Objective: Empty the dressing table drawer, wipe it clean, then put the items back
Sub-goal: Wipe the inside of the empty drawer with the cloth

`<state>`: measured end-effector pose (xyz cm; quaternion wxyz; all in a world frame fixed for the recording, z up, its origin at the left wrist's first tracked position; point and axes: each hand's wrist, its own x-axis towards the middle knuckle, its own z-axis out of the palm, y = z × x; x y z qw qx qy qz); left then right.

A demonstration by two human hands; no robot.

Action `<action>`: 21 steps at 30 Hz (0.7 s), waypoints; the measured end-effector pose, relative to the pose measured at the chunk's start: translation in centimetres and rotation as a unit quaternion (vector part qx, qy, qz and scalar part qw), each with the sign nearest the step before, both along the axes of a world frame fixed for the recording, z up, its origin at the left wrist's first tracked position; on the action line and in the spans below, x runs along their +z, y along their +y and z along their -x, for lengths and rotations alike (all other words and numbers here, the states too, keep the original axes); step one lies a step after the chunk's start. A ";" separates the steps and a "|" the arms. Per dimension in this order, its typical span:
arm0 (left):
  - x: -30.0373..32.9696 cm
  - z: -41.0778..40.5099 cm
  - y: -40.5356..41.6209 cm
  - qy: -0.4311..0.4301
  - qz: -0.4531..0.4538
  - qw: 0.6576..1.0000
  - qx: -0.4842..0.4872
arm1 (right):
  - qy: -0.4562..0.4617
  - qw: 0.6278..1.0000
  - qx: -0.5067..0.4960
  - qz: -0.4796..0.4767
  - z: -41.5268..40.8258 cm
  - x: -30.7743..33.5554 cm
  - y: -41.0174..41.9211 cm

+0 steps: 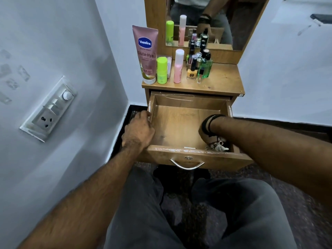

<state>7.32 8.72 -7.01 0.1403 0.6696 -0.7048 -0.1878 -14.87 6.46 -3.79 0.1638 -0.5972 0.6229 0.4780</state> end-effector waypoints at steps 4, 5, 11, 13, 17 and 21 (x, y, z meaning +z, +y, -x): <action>-0.1 0.0 0.0 -0.003 0.000 1.000 -0.003 | -0.271 0.943 -0.175 0.087 3.0 -0.1 -2.4; -0.1 -0.1 -0.1 -0.003 -0.001 1.000 -0.004 | -0.318 0.898 -0.247 0.179 3.7 -0.4 -2.7; -0.4 -0.1 -0.2 -0.012 -0.003 1.000 -0.004 | -0.432 0.501 -0.606 0.442 4.9 -8.3 -4.3; -0.5 -0.1 -0.3 -0.014 -0.002 1.000 -0.006 | -0.449 0.398 -0.642 0.477 3.6 -9.5 -4.4; -0.5 -0.1 -0.2 -0.014 -0.002 1.000 -0.002 | -0.463 0.349 -0.647 0.496 -0.5 -7.5 -5.6; -0.2 -0.1 -0.1 -0.016 -0.001 1.000 0.001 | -0.463 0.374 -0.615 0.517 -4.0 -7.0 -7.2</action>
